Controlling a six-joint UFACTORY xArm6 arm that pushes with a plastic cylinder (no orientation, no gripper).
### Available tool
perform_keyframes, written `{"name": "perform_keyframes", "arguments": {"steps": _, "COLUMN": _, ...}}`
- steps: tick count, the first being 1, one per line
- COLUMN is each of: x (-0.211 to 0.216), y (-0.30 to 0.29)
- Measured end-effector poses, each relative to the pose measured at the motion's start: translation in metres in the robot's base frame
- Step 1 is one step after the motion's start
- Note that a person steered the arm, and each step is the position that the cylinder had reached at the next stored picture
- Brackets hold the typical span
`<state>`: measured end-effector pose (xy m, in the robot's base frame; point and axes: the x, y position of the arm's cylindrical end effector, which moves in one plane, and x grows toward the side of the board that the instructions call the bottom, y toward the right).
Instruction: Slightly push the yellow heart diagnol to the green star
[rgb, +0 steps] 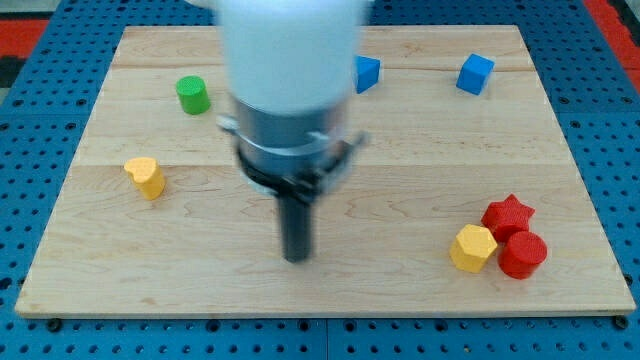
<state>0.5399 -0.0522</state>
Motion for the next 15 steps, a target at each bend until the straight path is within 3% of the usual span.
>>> {"name": "perform_keyframes", "arguments": {"steps": 2, "x": -0.126, "y": -0.091}}
{"name": "perform_keyframes", "arguments": {"steps": 4, "x": -0.129, "y": -0.251}}
{"name": "perform_keyframes", "arguments": {"steps": 5, "x": -0.112, "y": -0.252}}
{"name": "perform_keyframes", "arguments": {"steps": 7, "x": -0.11, "y": -0.121}}
{"name": "perform_keyframes", "arguments": {"steps": 8, "x": -0.11, "y": -0.124}}
{"name": "perform_keyframes", "arguments": {"steps": 9, "x": -0.106, "y": -0.208}}
{"name": "perform_keyframes", "arguments": {"steps": 10, "x": -0.062, "y": -0.239}}
{"name": "perform_keyframes", "arguments": {"steps": 11, "x": -0.056, "y": -0.186}}
{"name": "perform_keyframes", "arguments": {"steps": 12, "x": -0.08, "y": -0.116}}
{"name": "perform_keyframes", "arguments": {"steps": 15, "x": -0.083, "y": -0.093}}
